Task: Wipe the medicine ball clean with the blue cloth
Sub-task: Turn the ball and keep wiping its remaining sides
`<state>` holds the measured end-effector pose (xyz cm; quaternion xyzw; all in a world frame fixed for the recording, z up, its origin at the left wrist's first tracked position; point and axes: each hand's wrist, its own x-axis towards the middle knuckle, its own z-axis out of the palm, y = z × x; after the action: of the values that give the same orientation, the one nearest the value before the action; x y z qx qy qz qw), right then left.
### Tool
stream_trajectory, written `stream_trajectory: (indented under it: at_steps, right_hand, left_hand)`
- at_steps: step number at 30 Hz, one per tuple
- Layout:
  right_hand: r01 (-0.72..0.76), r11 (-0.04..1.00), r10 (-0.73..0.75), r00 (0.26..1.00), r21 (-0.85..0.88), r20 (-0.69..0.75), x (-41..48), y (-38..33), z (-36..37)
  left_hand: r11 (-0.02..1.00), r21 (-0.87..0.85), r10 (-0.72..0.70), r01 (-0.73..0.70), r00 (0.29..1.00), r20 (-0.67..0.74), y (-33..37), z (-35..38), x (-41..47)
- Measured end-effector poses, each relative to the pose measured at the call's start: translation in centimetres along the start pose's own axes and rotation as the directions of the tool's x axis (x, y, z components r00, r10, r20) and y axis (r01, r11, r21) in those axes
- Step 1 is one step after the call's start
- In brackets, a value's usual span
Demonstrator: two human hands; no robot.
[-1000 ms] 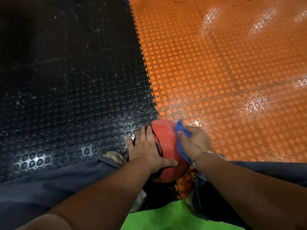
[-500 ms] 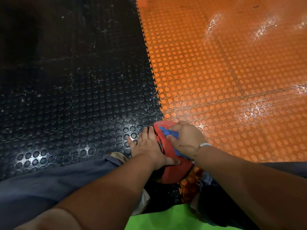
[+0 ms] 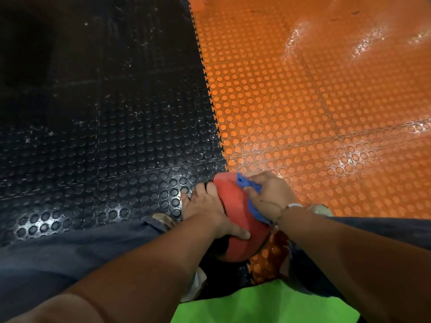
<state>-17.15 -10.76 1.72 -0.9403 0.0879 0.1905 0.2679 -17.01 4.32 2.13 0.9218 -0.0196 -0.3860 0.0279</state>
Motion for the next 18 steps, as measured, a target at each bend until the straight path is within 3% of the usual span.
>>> stream_trajectory:
  at_steps: [2,3,8,9,11,13,14,15,18]
  right_hand:
    - [-0.199,0.976,0.200,0.980,0.093,-0.003,0.5,0.8,-0.3]
    - [-0.196,0.978,0.197,0.980,0.075,-0.004,0.3,0.5,-0.3]
    - [0.197,0.977,-0.193,0.980,-0.080,0.050,-2.6,-0.4,0.9]
    - [0.154,0.988,-0.152,0.987,-0.032,0.041,-2.6,0.3,0.9]
    - [-0.076,0.993,0.077,0.997,0.088,-0.005,-2.0,2.1,0.6]
    - [-0.306,0.932,0.312,0.950,0.195,-0.001,-1.2,2.6,0.2]
    - [-0.328,0.925,0.336,0.942,0.191,-0.009,-1.1,2.2,0.3]
    - [-0.281,0.948,0.288,0.957,0.152,-0.024,-1.2,1.4,0.5]
    - [0.089,0.996,-0.089,0.996,-0.008,-0.009,-2.7,-1.4,1.6]
  left_hand:
    - [0.999,-0.035,0.011,-0.012,1.000,-0.025,0.4,0.1,-0.3]
    - [0.999,-0.046,0.015,-0.016,0.999,-0.038,0.6,0.2,-0.3]
    - [0.996,-0.092,0.007,-0.009,1.000,-0.019,0.1,1.1,-0.5]
    - [0.998,-0.065,0.007,-0.007,1.000,-0.013,0.0,1.3,-0.8]
    - [0.999,-0.038,0.009,-0.009,1.000,-0.007,-0.1,1.9,-1.3]
    - [0.999,-0.048,0.017,-0.018,1.000,-0.015,-0.2,2.1,-1.5]
    - [0.998,-0.051,0.020,-0.020,1.000,-0.016,-0.2,2.2,-1.6]
    - [0.998,-0.053,0.018,-0.019,1.000,-0.019,-0.3,2.1,-1.5]
    - [0.999,-0.049,0.015,-0.017,0.999,-0.031,-0.8,2.1,-1.5]
